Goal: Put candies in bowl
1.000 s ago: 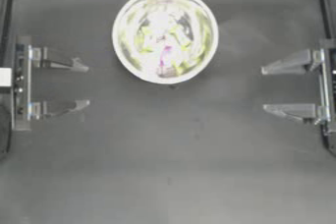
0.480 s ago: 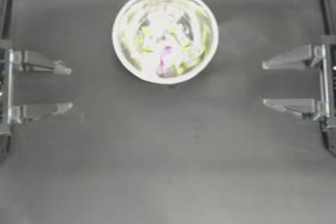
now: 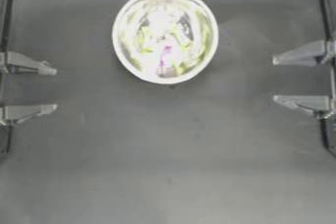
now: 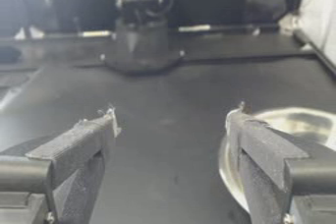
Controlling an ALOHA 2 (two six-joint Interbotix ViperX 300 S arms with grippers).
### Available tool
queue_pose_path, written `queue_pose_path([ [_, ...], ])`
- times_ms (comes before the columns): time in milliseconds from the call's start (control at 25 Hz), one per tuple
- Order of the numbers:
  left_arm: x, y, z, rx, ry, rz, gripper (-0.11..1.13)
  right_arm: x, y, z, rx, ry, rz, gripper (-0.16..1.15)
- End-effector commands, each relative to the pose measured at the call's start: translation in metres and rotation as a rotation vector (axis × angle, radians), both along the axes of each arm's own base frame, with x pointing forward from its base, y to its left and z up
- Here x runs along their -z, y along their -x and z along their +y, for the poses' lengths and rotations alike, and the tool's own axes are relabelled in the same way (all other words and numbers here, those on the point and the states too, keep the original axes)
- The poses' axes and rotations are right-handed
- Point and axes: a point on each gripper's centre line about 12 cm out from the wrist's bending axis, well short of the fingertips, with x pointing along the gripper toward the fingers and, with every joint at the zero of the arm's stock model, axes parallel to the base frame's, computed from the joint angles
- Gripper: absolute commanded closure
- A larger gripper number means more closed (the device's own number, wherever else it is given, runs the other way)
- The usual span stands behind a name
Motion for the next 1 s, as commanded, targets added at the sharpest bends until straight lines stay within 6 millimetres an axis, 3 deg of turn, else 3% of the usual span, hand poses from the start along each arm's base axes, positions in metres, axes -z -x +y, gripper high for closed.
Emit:
queue_pose_path([
  [40, -0.004, 0.004, 0.003, -0.019, -0.006, -0.024, 0.06, -0.009, -0.002, 0.000, -0.004, 0.022, -0.022, 0.01],
  [1000, -0.005, 0.015, 0.010, -0.075, -0.014, -0.063, 0.06, -0.010, 0.010, -0.005, 0.030, 0.041, -0.051, 0.01],
])
